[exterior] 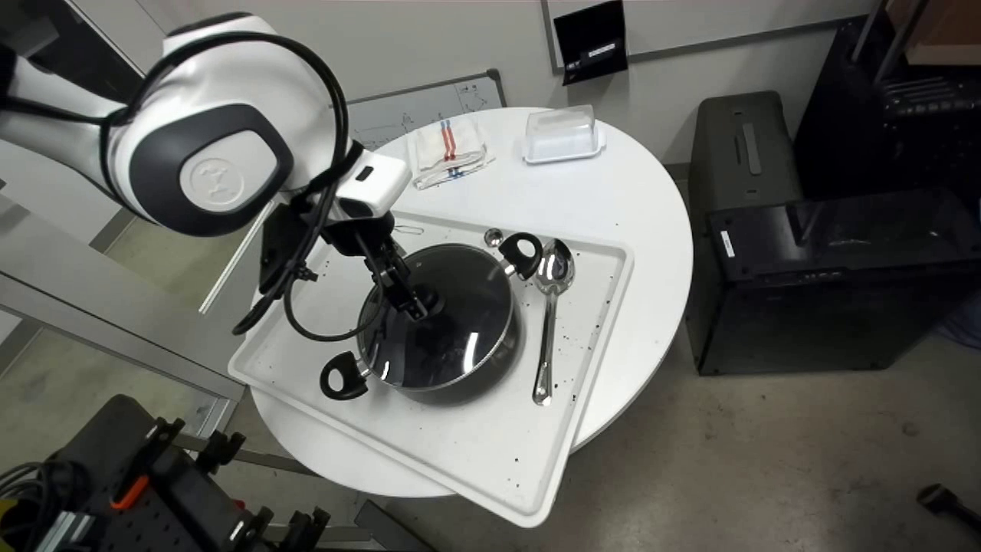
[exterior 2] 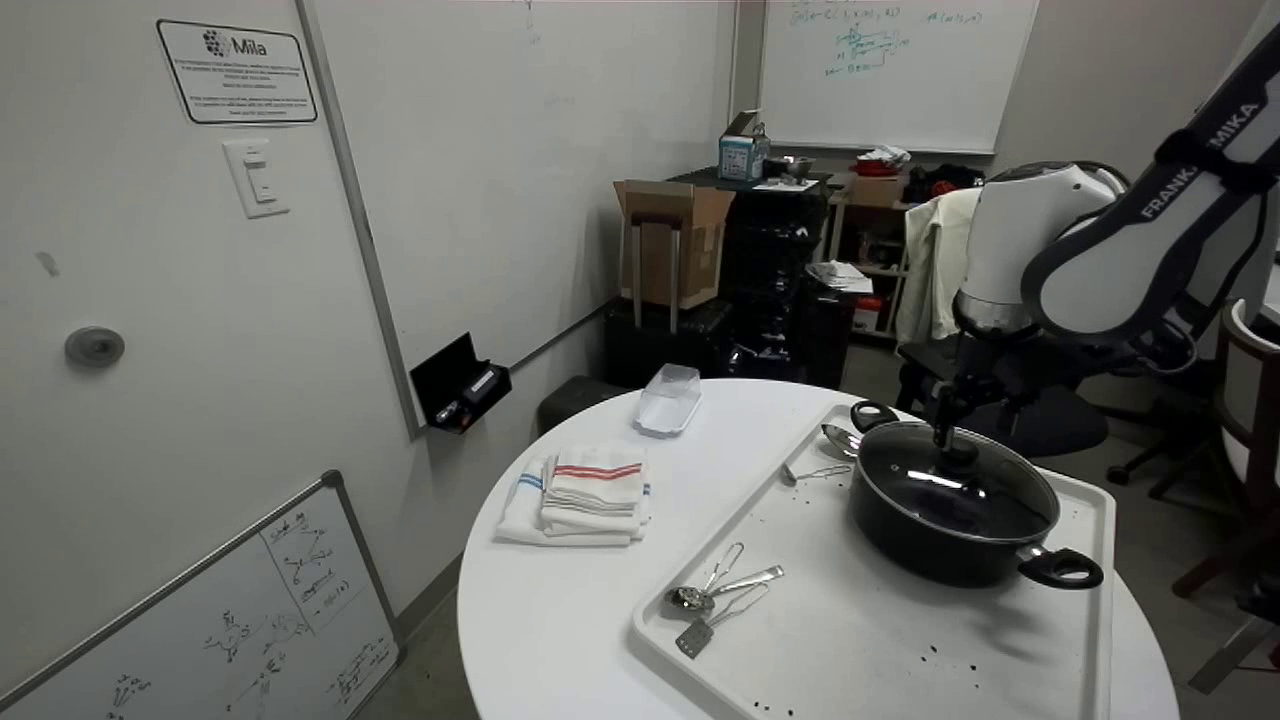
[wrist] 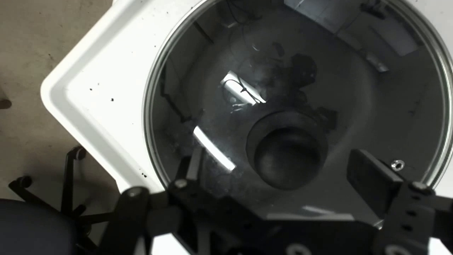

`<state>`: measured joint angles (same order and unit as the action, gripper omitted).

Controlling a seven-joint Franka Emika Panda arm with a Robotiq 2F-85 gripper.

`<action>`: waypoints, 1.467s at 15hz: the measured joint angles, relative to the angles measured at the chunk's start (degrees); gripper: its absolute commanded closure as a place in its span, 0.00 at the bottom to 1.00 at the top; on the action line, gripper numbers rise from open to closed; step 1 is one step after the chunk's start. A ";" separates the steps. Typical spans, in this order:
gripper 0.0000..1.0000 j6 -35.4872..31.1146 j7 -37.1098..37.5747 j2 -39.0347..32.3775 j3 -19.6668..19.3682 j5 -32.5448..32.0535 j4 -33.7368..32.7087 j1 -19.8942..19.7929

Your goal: Place the pot's lid onto the table

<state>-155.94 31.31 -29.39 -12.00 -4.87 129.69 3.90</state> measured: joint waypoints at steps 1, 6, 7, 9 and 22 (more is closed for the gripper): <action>0.00 -0.87 0.10 -0.49 -0.14 0.28 -0.05 0.17; 0.14 -3.83 0.12 -2.28 -0.34 2.37 -0.09 1.03; 0.28 -4.05 0.12 -2.48 -0.35 2.79 -0.10 1.21; 0.40 -4.35 0.12 -2.66 -0.39 3.47 -0.10 1.50; 0.76 -4.90 0.11 -2.52 -0.97 4.14 0.08 2.08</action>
<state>-160.83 31.42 -31.91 -12.97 -0.73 129.78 5.99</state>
